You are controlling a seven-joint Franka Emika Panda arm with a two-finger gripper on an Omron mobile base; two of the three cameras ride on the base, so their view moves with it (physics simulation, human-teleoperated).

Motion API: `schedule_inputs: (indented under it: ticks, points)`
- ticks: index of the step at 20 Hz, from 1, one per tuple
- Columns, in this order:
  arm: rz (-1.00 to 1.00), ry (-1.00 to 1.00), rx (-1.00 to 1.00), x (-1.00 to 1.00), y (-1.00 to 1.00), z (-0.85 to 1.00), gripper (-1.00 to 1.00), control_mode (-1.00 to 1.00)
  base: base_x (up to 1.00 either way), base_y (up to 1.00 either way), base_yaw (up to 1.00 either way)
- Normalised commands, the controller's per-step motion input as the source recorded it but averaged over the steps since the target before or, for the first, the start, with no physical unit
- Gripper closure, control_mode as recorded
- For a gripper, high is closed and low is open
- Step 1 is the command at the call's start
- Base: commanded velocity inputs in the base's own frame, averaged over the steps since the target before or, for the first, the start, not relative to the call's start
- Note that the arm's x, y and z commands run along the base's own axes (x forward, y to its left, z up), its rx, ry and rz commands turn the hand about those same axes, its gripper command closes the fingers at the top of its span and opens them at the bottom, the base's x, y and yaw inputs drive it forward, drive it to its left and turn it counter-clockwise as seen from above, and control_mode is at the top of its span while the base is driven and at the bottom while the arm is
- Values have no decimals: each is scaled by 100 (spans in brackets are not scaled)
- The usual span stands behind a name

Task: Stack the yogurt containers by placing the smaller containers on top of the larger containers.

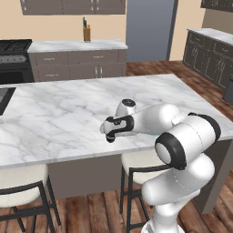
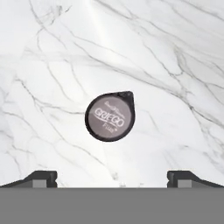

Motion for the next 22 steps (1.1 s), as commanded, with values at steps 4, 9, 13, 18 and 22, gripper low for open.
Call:
schedule_inputs:
  ticks: [4, 9, 13, 18, 22]
  points:
    - [-1, -1, 0, 13, 5, -10, -100, -100, 0, 0, 0]
    - [-1, 1, 0, 10, 10, -10, -100, -100, 0, 0, 0]
    - [-2, 2, 0, 8, 8, -8, -100, -100, 0, 0, 0]
    - [-3, 0, 0, 20, 1, -7, -100, -100, 0, 0, 0]
    - [-4, 0, 0, 24, 0, -7, -100, -100, 0, 0, 0]
